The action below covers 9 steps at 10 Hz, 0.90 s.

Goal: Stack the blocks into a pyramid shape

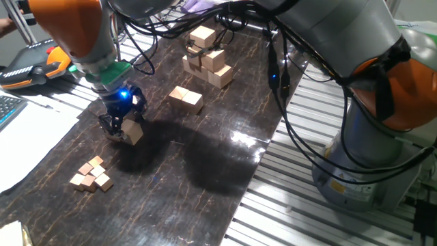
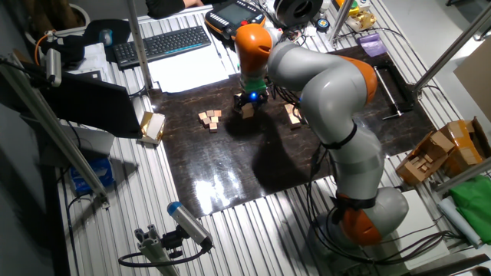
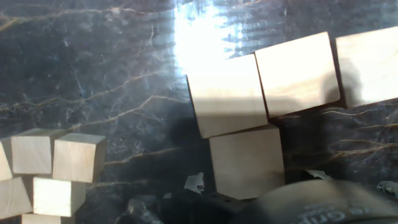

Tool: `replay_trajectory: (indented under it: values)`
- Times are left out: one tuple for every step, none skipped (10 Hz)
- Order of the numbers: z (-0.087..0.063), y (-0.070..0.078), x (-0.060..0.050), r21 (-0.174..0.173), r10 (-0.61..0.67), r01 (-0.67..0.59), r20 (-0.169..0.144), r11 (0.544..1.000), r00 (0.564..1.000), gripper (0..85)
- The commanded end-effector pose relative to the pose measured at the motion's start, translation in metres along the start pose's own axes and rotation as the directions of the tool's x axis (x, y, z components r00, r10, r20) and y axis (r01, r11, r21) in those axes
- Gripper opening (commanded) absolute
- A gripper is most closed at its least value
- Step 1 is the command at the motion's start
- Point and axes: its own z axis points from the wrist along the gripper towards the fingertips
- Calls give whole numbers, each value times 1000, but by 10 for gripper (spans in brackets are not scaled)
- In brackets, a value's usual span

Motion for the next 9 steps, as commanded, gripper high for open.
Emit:
replay_trajectory:
  values:
    - [0,0,0,-12,6,-6,3,1000,1000,770]
    - [0,1,0,-16,8,-7,18,1000,1000,770]
    - [-1,1,-1,-16,11,-11,23,1000,1000,770]
    - [-1,1,-1,-16,12,-12,24,1000,1000,767]
    - [-1,2,-1,-16,9,-9,24,1000,1000,753]
    - [-2,2,-1,-15,8,-7,21,1000,1000,730]
    - [-2,3,-1,-15,5,-4,21,1000,1000,707]
    - [-3,3,-1,-7,-4,4,22,1000,1000,683]
    - [-3,3,-2,-4,-7,7,23,1000,1000,677]
